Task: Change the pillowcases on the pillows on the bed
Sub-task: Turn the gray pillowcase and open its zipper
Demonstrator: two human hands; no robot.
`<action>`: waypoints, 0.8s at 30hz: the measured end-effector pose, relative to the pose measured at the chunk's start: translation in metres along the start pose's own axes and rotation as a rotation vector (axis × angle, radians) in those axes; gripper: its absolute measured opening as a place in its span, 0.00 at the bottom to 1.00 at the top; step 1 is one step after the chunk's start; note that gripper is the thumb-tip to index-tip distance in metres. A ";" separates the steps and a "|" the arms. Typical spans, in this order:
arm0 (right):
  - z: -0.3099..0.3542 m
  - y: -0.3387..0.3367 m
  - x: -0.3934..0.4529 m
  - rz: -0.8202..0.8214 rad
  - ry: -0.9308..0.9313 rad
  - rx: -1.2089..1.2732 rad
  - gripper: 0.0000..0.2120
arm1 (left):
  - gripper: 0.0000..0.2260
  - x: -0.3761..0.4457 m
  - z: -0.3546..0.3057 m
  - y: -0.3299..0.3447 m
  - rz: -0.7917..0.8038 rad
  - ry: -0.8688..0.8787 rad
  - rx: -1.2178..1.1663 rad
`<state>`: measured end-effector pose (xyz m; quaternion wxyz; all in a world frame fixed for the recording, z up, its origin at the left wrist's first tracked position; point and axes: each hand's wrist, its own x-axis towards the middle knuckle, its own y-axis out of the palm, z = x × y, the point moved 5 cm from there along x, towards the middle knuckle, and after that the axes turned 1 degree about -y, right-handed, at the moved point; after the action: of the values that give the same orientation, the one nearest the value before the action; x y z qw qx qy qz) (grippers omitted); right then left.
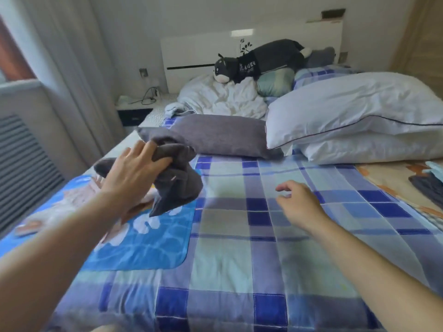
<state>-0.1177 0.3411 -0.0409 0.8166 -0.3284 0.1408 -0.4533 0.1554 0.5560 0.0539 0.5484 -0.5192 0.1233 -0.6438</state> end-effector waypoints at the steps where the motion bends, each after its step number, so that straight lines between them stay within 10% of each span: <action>1: 0.005 0.010 0.003 0.025 -0.014 0.011 0.11 | 0.18 -0.016 0.019 0.006 0.035 -0.007 0.081; 8: -0.004 0.085 0.015 0.255 -0.016 -0.071 0.06 | 0.19 -0.154 0.057 0.091 0.815 -0.476 0.379; 12: -0.007 0.115 0.020 0.326 -0.029 -0.171 0.06 | 0.11 -0.139 0.000 0.126 0.651 -0.356 0.091; 24: 0.029 0.154 0.179 0.197 -0.330 -0.643 0.19 | 0.30 -0.012 -0.063 0.298 0.572 -0.527 -0.418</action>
<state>0.0963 0.2613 -0.1093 0.7231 -0.6216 0.1736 -0.2461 0.2759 0.4306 -0.1965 0.6004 -0.7105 0.2456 -0.2727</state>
